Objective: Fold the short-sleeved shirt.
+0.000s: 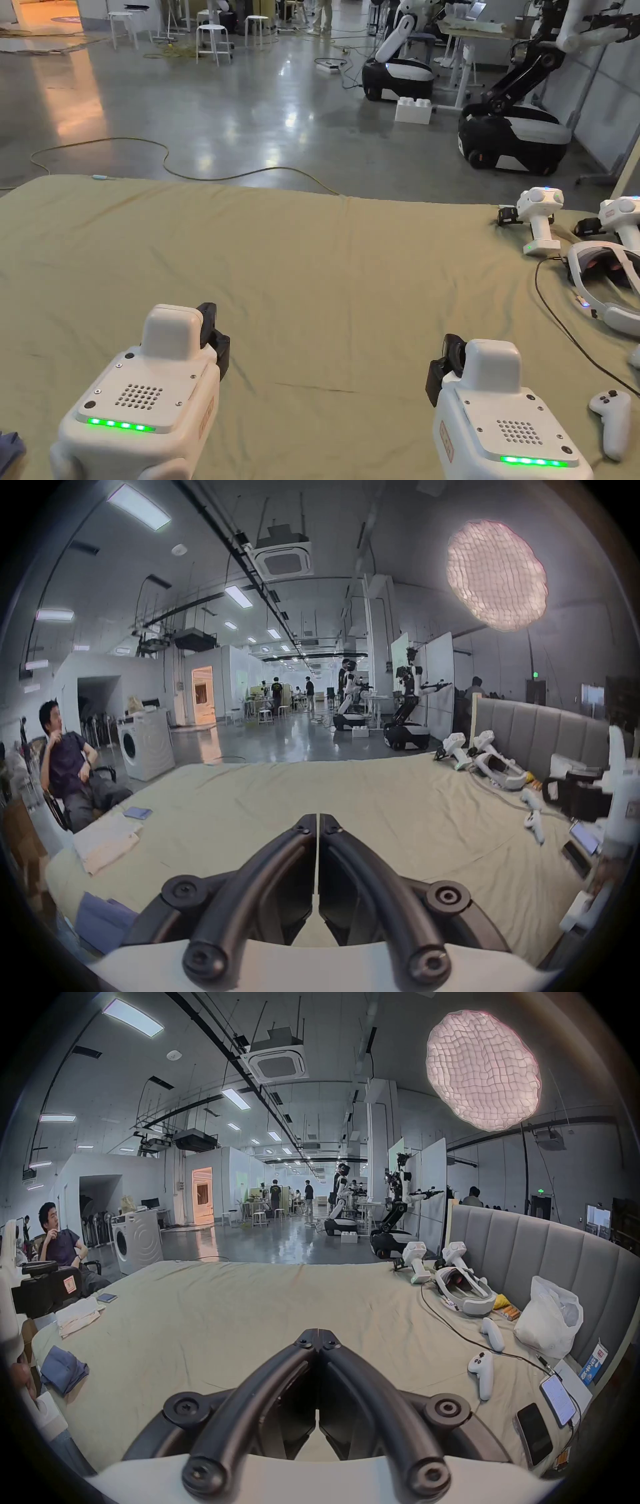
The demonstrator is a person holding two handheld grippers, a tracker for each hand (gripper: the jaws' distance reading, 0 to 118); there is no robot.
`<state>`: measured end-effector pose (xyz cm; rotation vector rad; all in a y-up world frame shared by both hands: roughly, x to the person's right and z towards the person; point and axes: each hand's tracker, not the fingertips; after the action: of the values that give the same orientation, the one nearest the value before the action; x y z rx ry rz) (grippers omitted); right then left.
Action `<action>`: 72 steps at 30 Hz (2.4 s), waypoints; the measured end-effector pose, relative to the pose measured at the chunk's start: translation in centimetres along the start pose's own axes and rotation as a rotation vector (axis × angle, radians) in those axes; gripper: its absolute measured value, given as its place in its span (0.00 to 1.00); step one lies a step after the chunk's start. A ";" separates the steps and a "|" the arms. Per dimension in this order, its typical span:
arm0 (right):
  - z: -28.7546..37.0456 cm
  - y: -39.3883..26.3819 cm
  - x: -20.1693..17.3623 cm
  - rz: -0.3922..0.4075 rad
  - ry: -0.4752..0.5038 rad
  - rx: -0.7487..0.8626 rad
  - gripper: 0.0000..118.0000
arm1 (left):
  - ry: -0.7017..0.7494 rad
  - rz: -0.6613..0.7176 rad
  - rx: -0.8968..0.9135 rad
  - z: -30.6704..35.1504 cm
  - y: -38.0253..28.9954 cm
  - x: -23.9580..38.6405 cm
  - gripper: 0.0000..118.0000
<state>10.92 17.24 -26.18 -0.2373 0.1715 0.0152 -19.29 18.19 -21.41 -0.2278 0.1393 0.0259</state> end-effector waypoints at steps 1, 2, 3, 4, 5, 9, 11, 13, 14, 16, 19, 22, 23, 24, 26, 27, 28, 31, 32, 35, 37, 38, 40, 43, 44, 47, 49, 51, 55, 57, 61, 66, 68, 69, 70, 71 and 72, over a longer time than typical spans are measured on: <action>0.0 0.0 -0.1 0.002 -0.001 0.002 0.00 | -0.003 0.012 -0.003 0.0 -0.1 0.0 0.01; 0.1 -0.1 -0.3 0.006 -0.001 0.007 0.00 | 0.022 0.013 0.006 0.1 -0.2 0.0 0.01; 0.2 -0.1 -0.4 0.009 -0.001 0.009 0.00 | 0.027 0.016 0.004 0.0 -0.1 0.0 0.00; 0.2 -0.1 -0.6 0.014 -0.004 0.014 0.00 | 0.024 0.025 0.003 -0.1 -0.1 -0.2 0.00; 0.3 -0.1 -0.7 0.018 -0.003 0.018 0.00 | 0.032 0.036 0.005 0.0 -0.2 -0.3 0.00; 0.9 -0.1 -1.1 0.008 -0.030 0.040 0.00 | 0.064 0.045 0.011 -0.1 -0.5 -0.6 0.00; 1.0 0.0 -1.0 0.001 -0.025 0.043 0.00 | 0.058 0.061 0.008 -0.2 -0.6 -0.8 0.00; 1.0 0.1 -1.1 0.008 -0.024 0.045 0.00 | 0.068 0.062 0.011 -0.1 -0.6 -0.8 0.00; 1.0 0.1 -1.1 0.015 -0.024 0.045 0.00 | 0.067 0.061 0.012 0.0 -0.6 -0.9 0.00; 1.0 0.1 -1.0 0.026 -0.020 0.052 0.00 | 0.066 0.052 0.023 0.3 -0.6 -0.9 0.00; 1.0 0.1 -1.0 0.036 -0.029 0.058 0.10 | 0.092 0.027 0.027 0.4 -0.6 -0.8 0.04; 1.0 0.1 -1.1 0.044 -0.049 0.066 0.60 | 0.105 0.029 0.024 0.3 -0.5 -1.1 0.37; 0.9 0.1 -1.0 0.042 -0.047 0.064 0.62 | 0.103 0.039 0.023 0.2 -0.5 -1.3 0.55; 0.9 0.1 -0.9 0.040 -0.043 0.068 0.65 | 0.102 0.054 0.021 0.1 -0.6 -1.6 0.62; 0.8 0.1 -0.9 0.043 -0.054 0.069 0.69 | 0.097 0.078 0.030 0.1 -0.6 -2.0 0.64; 0.8 0.1 -0.9 0.041 -0.060 0.068 0.71 | 0.099 0.088 0.036 0.3 -0.6 -2.1 0.65; 0.7 0.1 -0.7 0.039 -0.062 0.066 0.74 | 0.101 0.097 0.038 0.3 -0.6 -2.2 0.66; 0.7 0.1 -0.2 0.010 -0.062 0.067 0.82 | 0.093 0.114 0.040 0.4 -0.4 -2.6 0.70; 0.6 0.1 -0.1 0.003 -0.067 0.065 0.84 | 0.090 0.113 0.043 0.4 -0.3 -2.6 0.70; 0.6 0.2 0.3 -0.017 -0.071 0.073 0.88 | 0.087 0.094 0.051 0.4 -0.1 -2.5 0.70; 0.6 0.4 0.6 -0.024 -0.067 0.071 0.90 | 0.072 0.077 0.057 0.4 0.1 -2.5 0.70; 0.6 0.4 0.6 -0.025 -0.067 0.075 0.90 | 0.068 0.071 0.056 0.3 0.1 -2.4 0.70; 0.7 0.5 0.7 -0.015 -0.071 0.086 0.90 | 0.056 0.058 0.058 0.4 0.2 -2.2 0.70; 0.9 0.7 0.8 -0.002 -0.061 0.105 0.90 | 0.067 0.025 0.058 0.2 0.3 -1.6 0.70; 1.0 0.8 0.8 0.001 -0.063 0.107 0.90 | 0.077 0.012 0.056 0.1 0.3 -1.4 0.70; 0.9 0.9 0.5 0.017 -0.093 0.115 0.90 | 0.072 0.001 0.055 0.2 0.3 -1.1 0.70; 0.4 0.8 0.1 0.047 -0.180 0.107 0.90 | 0.058 0.004 0.061 0.3 0.4 -0.9 0.70; 0.0 0.6 -0.3 0.070 -0.256 0.091 0.90 | 0.047 0.009 0.067 0.4 0.4 -0.9 0.70; -0.5 0.4 -0.1 0.006 -0.213 0.051 0.90 | 0.047 0.010 0.076 0.3 0.6 -0.6 0.70; -0.8 0.5 0.5 -0.070 -0.179 0.015 0.90 | 0.057 -0.003 0.071 0.2 0.6 -0.4 0.70; -1.1 0.7 0.2 -0.071 -0.230 -0.015 0.90 | 0.065 -0.026 0.056 -0.1 0.3 -0.3 0.70; -1.8 0.8 -1.3 0.020 -0.401 -0.057 0.90 | 0.057 -0.023 0.045 -0.2 0.0 -0.2 0.70; -2.0 0.7 -1.5 0.020 -0.382 -0.066 0.90 | 0.052 -0.018 0.040 -0.3 -0.1 -0.2 0.70; -2.0 0.7 -1.5 0.011 -0.359 -0.076 0.90 | 0.051 -0.016 0.037 -0.4 -0.1 -0.2 0.70; -2.0 0.7 -1.4 -0.008 -0.327 -0.088 0.90 | 0.050 -0.014 0.036 -0.4 -0.1 -0.2 0.70; -2.0 0.8 -1.3 -0.030 -0.309 -0.101 0.90 | 0.049 -0.012 0.034 -0.5 -0.2 -0.3 0.70; -2.1 0.9 -1.2 -0.050 -0.302 -0.113 0.90 | 0.048 -0.011 0.032 -0.5 -0.2 -0.3 0.70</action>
<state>9.35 17.66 -28.18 -0.3489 -0.1365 0.0114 -19.63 17.89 -21.79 -0.1977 0.1860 0.0070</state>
